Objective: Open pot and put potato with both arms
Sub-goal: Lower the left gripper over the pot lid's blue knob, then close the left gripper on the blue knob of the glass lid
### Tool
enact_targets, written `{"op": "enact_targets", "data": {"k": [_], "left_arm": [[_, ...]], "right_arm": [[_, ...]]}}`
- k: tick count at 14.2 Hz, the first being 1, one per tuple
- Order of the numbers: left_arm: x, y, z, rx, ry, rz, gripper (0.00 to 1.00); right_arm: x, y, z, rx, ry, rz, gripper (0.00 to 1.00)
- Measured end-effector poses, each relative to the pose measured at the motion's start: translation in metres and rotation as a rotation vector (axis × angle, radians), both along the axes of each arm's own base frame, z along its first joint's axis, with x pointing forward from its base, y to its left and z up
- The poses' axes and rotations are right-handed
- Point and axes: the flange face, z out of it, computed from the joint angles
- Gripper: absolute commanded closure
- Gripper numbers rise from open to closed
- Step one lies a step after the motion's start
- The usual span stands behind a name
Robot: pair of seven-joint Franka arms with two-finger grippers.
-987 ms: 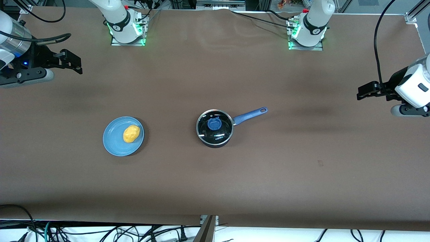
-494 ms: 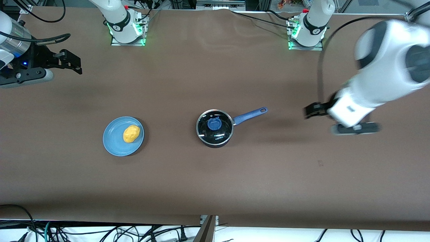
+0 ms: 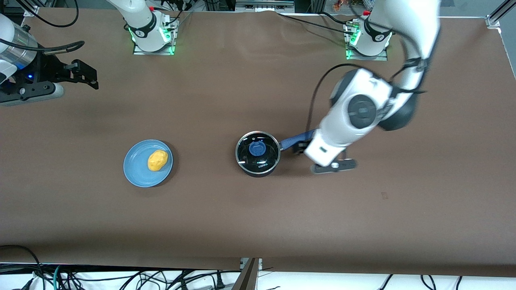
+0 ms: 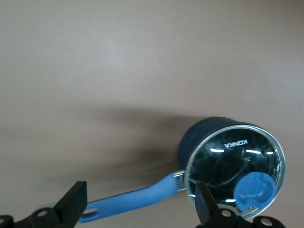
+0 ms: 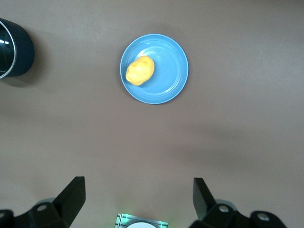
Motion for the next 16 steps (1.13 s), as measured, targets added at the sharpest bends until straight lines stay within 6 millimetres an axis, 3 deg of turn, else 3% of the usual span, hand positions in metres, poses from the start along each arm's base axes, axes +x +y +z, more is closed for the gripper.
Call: {"op": "enact_targets", "data": {"k": [3,7,12,16], "left_arm": [[-0.009,-0.049,-0.022,0.021,-0.003,0.041,0.0],[-0.019,-0.096,-0.033,0.012,-0.008,0.07,0.0],[-0.024,-0.135,-0.047,0.021,-0.048,0.056,0.0],[-0.035,-0.156,-0.059,0.039,-0.063,0.026,0.0]], "right_arm": [[0.001,0.0,-0.001,0.0,0.003,0.0,0.0],[0.001,0.0,-0.002,0.0,0.003,0.0,0.0],[0.001,0.0,-0.002,0.0,0.003,0.0,0.0],[0.001,0.0,-0.002,0.0,0.003,0.0,0.0]]}}
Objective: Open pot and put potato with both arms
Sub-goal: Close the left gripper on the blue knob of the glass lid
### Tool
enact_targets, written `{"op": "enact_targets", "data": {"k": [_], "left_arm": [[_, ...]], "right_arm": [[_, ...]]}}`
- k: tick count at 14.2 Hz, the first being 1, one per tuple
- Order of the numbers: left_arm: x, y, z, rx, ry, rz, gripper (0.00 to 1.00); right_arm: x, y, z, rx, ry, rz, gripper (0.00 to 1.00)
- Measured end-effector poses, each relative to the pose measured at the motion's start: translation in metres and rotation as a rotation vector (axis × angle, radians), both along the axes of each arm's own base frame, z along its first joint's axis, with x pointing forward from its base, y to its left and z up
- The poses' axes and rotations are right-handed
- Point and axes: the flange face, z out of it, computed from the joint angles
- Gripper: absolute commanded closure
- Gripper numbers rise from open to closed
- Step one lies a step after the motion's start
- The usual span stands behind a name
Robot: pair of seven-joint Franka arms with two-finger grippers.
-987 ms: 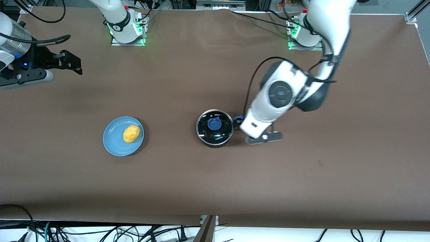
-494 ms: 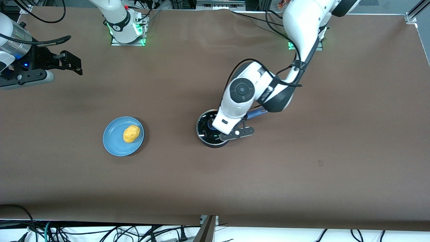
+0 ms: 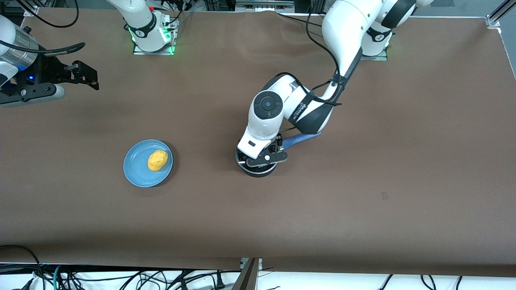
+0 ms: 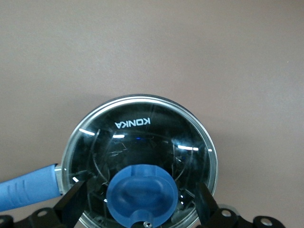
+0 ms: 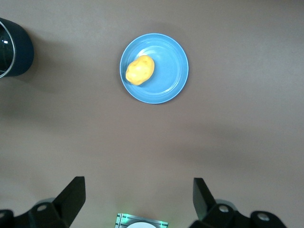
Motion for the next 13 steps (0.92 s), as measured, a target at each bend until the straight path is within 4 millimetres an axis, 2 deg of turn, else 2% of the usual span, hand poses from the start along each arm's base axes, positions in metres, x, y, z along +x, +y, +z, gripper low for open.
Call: {"op": "enact_targets", "data": {"k": [8,9,11,13], "left_arm": [[-0.014,-0.014,-0.024,0.098,-0.045,-0.078,0.0],[-0.014,-0.014,-0.024,0.098,-0.045,-0.078,0.05],[-0.014,-0.014,-0.024,0.098,-0.045,-0.078,0.23],[-0.014,-0.014,-0.023,0.097,-0.047,-0.077,0.27]], "right_arm": [[0.0,0.0,0.0,0.0,0.0,0.0,0.0],[0.0,0.0,0.0,0.0,0.0,0.0,0.0],[0.0,0.0,0.0,0.0,0.0,0.0,0.0],[0.0,0.0,0.0,0.0,0.0,0.0,0.0]]}}
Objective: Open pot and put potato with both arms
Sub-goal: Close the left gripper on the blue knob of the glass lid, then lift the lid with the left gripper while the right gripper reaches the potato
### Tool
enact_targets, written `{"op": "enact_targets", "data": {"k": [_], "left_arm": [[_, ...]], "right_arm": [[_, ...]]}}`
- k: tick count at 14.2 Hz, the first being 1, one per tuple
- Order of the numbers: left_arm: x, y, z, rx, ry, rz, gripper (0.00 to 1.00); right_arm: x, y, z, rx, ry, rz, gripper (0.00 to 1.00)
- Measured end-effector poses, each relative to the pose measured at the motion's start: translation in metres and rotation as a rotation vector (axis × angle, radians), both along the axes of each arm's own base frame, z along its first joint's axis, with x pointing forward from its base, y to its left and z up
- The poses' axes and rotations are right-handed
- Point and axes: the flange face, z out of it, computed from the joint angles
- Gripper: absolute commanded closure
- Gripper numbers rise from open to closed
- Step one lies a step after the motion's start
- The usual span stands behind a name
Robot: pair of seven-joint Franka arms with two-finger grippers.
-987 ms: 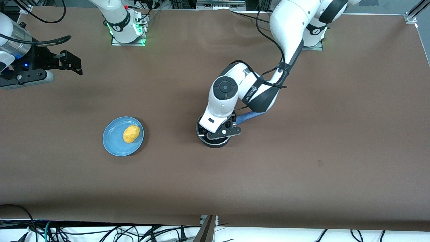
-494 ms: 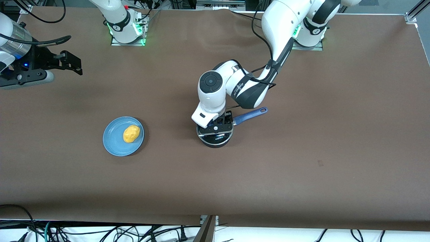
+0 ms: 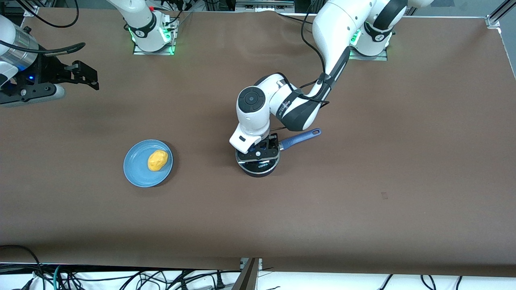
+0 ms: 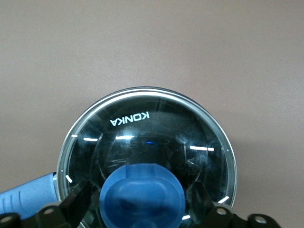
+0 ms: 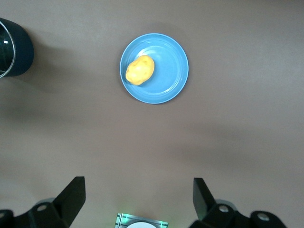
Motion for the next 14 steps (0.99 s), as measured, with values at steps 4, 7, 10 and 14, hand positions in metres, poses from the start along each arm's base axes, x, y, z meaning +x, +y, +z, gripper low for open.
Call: {"op": "enact_targets", "data": {"k": [4,7,10,14], "left_arm": [[0.0,0.0,0.001,-0.002,-0.003,0.0,0.38],[0.001,0.0,0.001,-0.002,-0.003,0.0,0.42],[0.003,0.002,0.002,-0.001,-0.007,0.004,0.42],[0.012,0.011,0.021,-0.006,-0.019,-0.004,0.42]], "right_arm": [[0.0,0.0,0.0,0.0,0.0,0.0,0.0],[0.0,0.0,0.0,0.0,0.0,0.0,0.0],[0.0,0.0,0.0,0.0,0.0,0.0,0.0],[0.0,0.0,0.0,0.0,0.0,0.0,0.0]]}}
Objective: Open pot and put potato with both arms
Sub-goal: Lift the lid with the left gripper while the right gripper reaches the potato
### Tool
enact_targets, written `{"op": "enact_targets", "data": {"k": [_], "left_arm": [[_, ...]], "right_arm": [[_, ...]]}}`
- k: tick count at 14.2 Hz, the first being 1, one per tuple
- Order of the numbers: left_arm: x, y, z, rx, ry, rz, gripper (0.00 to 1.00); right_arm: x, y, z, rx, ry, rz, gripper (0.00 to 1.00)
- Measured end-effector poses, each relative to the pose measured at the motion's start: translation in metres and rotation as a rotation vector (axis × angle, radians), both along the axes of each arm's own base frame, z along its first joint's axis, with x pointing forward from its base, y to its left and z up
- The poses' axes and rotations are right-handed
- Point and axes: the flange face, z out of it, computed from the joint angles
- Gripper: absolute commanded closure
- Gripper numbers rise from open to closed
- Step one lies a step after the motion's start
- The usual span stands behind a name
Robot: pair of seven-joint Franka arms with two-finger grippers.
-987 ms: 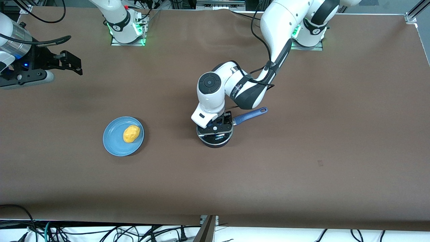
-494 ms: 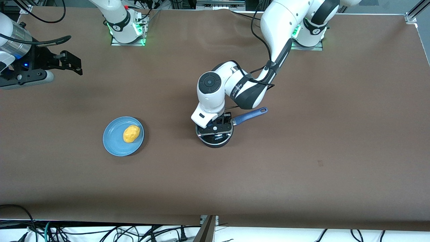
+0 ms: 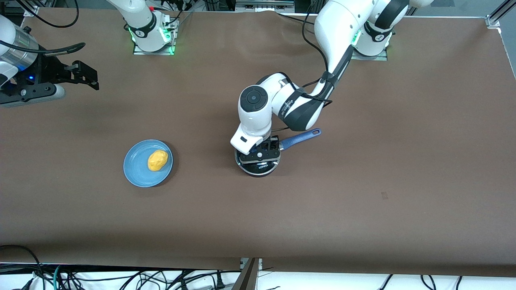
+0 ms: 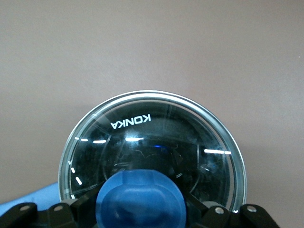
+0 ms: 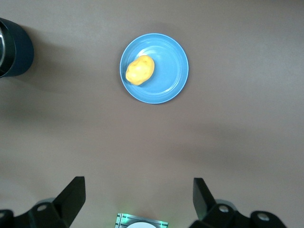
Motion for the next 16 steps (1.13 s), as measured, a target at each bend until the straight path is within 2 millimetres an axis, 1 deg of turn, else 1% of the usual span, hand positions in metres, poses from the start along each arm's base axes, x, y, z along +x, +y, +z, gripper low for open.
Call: {"op": "enact_targets", "data": {"k": [2,4,5,6,7,8,9,10,11,13,14,15,16], "left_arm": [[0.015,0.022,0.021,0.008,-0.002,-0.024,0.41],[0.04,0.059,0.048,0.006,-0.015,-0.036,0.42],[0.054,0.084,0.061,0.005,-0.017,-0.044,0.42],[0.068,0.114,0.072,-0.001,-0.009,-0.065,0.43],[0.081,0.149,0.08,-0.006,0.002,-0.096,0.43],[0.092,0.188,0.087,-0.005,0.013,-0.128,0.45],[0.101,0.227,0.091,0.0,0.025,-0.15,0.45],[0.106,0.262,0.093,0.006,0.037,-0.164,0.45],[0.11,0.294,0.093,0.012,0.051,-0.179,0.45],[0.115,0.354,0.086,0.028,0.081,-0.226,0.45],[0.117,0.386,0.08,0.038,0.098,-0.25,0.45],[0.119,0.419,0.072,0.048,0.117,-0.268,0.45],[0.119,0.451,0.064,0.056,0.137,-0.278,0.45]], "right_arm": [[0.0,0.0,0.0,0.0,0.0,0.0,0.0],[0.0,0.0,0.0,0.0,0.0,0.0,0.0],[0.0,0.0,0.0,0.0,0.0,0.0,0.0],[0.0,0.0,0.0,0.0,-0.001,0.0,0.0],[0.001,0.0,0.0,0.001,-0.006,0.0,0.0],[0.004,0.0,-0.003,0.001,-0.01,0.0,0.0],[0.009,0.001,-0.013,0.0,0.005,0.0,0.0],[0.017,0.002,-0.031,-0.003,0.033,0.0,0.0],[0.028,0.003,-0.059,-0.008,0.076,0.001,0.0],[0.054,0.007,-0.136,-0.018,0.179,0.002,0.0],[0.067,0.008,-0.172,-0.019,0.201,0.001,0.0],[0.077,0.01,-0.202,-0.02,0.209,-0.003,0.0],[0.085,0.012,-0.228,-0.024,0.206,-0.027,0.0]]}}
